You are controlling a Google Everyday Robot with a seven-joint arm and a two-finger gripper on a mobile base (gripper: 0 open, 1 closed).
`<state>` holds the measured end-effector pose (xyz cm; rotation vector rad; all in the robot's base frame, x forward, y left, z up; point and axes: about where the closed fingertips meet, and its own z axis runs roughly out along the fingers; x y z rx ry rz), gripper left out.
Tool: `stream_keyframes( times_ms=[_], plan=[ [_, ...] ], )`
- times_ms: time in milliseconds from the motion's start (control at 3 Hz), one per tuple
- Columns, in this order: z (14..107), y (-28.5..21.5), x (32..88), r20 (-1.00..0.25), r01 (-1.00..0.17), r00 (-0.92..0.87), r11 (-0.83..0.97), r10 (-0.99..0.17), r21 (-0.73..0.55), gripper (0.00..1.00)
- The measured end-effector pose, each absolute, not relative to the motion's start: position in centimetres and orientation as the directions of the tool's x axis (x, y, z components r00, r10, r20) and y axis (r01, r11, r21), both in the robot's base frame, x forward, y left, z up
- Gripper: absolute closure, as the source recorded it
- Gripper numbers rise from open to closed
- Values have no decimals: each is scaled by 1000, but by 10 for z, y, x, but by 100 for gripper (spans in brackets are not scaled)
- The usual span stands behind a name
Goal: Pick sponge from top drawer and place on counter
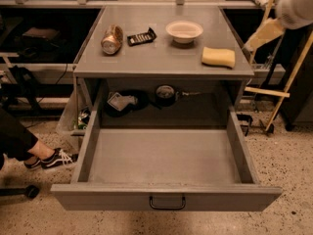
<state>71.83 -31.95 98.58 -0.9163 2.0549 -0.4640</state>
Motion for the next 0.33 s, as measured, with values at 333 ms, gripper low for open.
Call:
stream_keyframes(
  times_ms=[333],
  plan=[
    [1014, -331, 692, -539, -368, -409, 673, -737, -642, 0]
  ],
)
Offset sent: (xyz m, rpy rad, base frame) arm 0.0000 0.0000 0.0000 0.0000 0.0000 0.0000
